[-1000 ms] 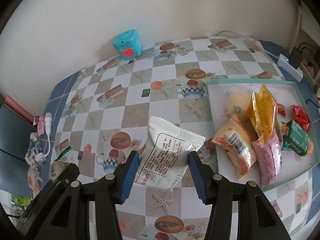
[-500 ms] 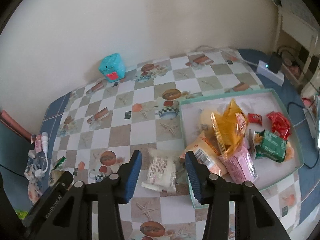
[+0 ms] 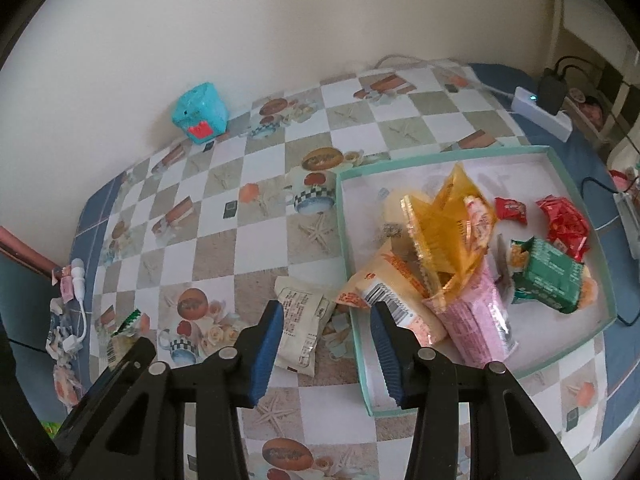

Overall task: Organize snacks
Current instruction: 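Carry the cracker pack with the left tool into the tray while the right tool carries the white pastry there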

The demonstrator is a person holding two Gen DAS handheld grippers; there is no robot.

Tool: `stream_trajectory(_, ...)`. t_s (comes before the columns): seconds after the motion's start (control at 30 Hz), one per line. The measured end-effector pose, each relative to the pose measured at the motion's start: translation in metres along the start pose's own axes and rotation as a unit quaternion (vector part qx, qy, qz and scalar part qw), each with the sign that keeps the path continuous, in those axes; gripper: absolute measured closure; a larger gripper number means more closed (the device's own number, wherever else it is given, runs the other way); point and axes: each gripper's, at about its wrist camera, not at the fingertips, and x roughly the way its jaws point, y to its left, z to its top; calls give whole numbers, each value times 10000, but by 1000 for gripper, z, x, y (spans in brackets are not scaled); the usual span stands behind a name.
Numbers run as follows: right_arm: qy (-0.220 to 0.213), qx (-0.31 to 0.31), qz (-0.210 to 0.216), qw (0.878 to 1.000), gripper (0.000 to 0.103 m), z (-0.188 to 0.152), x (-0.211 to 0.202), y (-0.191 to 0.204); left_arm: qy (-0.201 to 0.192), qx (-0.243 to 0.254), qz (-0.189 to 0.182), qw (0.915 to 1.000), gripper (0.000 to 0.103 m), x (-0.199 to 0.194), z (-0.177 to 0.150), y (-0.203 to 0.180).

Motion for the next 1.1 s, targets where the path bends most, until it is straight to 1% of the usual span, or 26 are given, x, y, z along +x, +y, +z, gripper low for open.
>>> stream_trajectory(0.07,191,32,112,9998,55,1,13,1,104,-132,-16,9999,51,7,2,6)
stream_trajectory(0.2,493,51,206,9986,54,-1,34,5,211,-370,-102,9990,51,15,8,16)
stream_trajectory(0.23,540,82,245,9982,54,-1,38,6,228,-413,-128,9988,52,17,10,18)
stream_trajectory(0.27,584,124,267,9979,51,-1,43,8,252,-461,-158,9985,51,19,11,20)
stream_trajectory(0.33,662,144,233,9974,44,0,52,10,297,-540,-207,9979,51,22,13,24)
stream_trajectory(0.57,995,152,1,9949,44,-2,86,19,437,-725,-320,9959,51,33,21,32)
stream_trajectory(0.67,1054,146,-36,9943,42,-3,95,24,477,-749,-384,9953,51,37,22,33)
stream_trajectory(0.73,1096,67,-137,9939,41,-6,102,29,491,-735,-405,9953,51,38,23,33)
stream_trajectory(0.8,1041,-81,-296,9941,40,-7,104,35,506,-719,-425,9952,51,39,23,32)
stream_trajectory(0.83,1015,-171,-376,9940,40,-8,104,38,512,-707,-436,9952,51,39,23,32)
stream_trajectory(0.93,924,-353,-474,9940,47,-10,104,43,506,-690,-444,9953,51,38,23,32)
stream_trajectory(1.0,853,-434,-548,9939,48,-12,101,44,479,-682,-444,9955,51,36,23,32)
stream_trajectory(1.1,747,-367,-372,9958,48,-11,87,44,381,-633,-473,9961,51,28,23,30)
